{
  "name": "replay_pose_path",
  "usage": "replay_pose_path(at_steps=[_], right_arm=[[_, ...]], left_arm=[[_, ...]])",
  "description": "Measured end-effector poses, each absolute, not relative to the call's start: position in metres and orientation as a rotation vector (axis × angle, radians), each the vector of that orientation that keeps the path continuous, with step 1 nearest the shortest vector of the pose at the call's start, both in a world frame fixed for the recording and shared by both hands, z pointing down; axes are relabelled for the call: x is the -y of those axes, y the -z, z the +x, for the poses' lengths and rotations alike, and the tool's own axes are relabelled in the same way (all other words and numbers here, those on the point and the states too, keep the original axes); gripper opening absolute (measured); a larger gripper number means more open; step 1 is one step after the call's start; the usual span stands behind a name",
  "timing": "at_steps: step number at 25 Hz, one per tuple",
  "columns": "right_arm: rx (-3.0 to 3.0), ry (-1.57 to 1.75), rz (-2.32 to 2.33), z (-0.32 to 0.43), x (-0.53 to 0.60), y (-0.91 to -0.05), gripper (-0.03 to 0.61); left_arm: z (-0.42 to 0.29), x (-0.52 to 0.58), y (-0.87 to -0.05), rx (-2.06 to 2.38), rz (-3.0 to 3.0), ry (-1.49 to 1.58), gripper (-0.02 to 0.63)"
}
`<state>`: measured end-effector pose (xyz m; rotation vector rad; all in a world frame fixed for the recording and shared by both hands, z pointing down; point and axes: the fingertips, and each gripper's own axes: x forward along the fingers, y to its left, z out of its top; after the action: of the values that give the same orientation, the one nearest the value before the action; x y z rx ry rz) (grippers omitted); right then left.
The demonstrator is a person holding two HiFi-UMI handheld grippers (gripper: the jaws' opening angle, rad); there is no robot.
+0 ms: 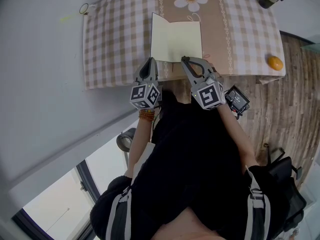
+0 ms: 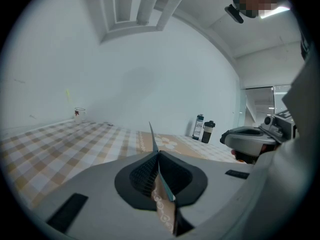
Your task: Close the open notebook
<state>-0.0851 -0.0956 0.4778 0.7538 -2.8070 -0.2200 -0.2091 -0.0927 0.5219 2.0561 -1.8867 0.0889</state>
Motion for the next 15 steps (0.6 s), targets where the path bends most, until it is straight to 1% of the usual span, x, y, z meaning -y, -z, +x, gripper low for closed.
replay_pose_path(at_steps=[15], right_arm=[[2.797, 0.183, 0.806, -0.071, 0.096, -0.480, 0.006]], left_arm=[[-0.187, 0.099, -0.514, 1.836, 2.127, -0.105, 0.011]])
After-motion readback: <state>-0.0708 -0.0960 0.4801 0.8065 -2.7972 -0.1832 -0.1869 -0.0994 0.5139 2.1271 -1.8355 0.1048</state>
